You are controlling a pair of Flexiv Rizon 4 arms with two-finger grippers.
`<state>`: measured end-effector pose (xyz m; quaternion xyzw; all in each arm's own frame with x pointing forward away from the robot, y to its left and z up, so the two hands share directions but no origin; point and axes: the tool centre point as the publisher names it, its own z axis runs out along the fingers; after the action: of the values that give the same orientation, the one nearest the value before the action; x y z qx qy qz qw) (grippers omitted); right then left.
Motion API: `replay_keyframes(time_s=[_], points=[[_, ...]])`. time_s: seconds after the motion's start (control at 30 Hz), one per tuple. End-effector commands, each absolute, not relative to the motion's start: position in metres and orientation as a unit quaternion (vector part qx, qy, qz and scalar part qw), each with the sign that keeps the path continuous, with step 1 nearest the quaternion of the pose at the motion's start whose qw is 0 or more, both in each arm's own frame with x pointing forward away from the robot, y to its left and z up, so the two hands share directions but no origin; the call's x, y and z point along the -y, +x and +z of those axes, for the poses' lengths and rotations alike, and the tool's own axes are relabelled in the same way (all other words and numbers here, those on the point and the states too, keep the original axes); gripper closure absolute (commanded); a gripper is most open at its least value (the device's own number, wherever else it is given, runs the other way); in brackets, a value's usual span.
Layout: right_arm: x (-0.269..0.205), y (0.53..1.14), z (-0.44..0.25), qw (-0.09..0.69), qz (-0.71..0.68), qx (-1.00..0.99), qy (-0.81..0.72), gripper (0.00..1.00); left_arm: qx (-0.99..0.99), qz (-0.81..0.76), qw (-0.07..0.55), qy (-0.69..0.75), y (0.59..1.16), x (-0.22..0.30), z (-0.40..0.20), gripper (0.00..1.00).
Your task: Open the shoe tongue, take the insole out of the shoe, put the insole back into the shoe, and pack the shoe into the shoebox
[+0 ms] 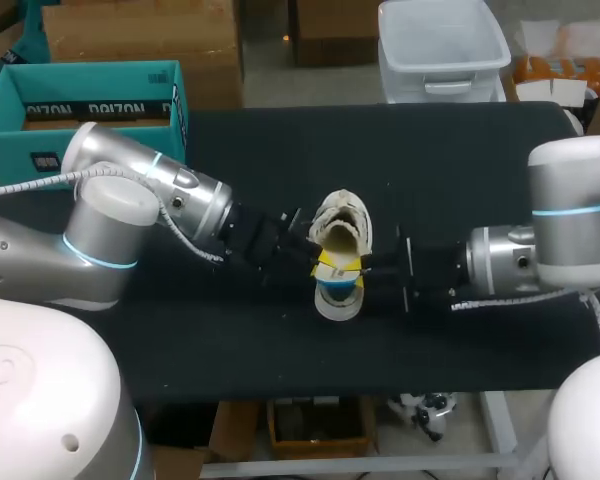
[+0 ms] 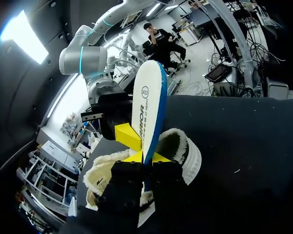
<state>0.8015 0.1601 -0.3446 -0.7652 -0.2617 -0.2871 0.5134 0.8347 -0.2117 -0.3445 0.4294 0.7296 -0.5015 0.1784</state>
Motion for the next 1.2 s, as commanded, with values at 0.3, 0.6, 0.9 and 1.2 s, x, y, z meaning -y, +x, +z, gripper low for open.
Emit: replay_keyframes(time_s=[0.3, 0.6, 0.9, 1.2], points=[[-0.156, 0.829, -0.362, 0.512, -0.275, 0.261, -0.771, 1.0, -0.742, -0.496, 0.173, 0.417, 0.855, 0.22, -0.357, 1.0], [-0.159, 0.841, -0.363, 0.512, -0.268, 0.265, -0.772, 1.0, -0.749, -0.496, 0.168, 0.406, 0.863, 0.219, -0.363, 1.0], [-0.162, 0.818, -0.351, 0.496, -0.276, 0.258, -0.782, 0.47, -0.746, -0.5, 0.167, 0.407, 0.86, 0.218, -0.363, 1.0], [-0.16, 0.799, -0.344, 0.483, -0.286, 0.252, -0.788, 0.64, -0.745, -0.502, 0.167, 0.406, 0.857, 0.218, -0.363, 1.0]])
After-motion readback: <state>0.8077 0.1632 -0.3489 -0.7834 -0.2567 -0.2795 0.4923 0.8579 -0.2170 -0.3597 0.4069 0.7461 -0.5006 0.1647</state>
